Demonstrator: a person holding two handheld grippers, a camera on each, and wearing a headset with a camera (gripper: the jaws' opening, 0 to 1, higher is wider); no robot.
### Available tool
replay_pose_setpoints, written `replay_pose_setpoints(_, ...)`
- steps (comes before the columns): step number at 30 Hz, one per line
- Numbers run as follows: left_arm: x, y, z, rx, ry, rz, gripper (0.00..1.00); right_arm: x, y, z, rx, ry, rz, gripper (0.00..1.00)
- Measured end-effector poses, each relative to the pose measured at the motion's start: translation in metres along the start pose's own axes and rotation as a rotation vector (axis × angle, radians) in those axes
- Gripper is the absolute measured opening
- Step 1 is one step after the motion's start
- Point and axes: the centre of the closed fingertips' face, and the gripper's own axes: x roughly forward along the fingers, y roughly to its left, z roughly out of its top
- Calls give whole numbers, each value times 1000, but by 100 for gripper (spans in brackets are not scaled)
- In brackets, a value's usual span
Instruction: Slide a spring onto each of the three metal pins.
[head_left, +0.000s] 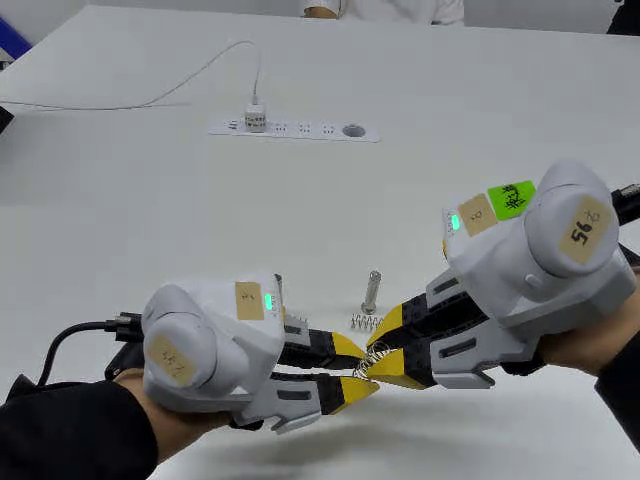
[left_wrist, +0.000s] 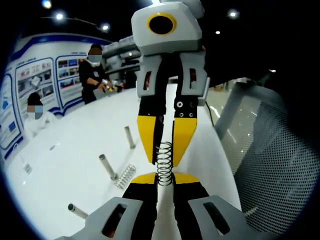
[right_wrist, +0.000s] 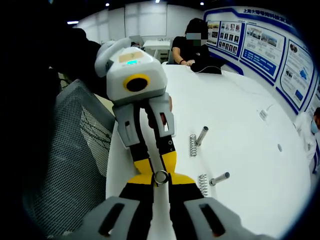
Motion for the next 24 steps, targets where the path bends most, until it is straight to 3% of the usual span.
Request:
replay_pose_setpoints(12, -5, 5, -1, -29, -7, 23, 19, -9, -10, -8, 26, 19, -30, 12)
replay_pose_setpoints(24, -27, 20, -11, -96, -15, 101, 29, -32, -35, -22, 80, 43, -105, 12)
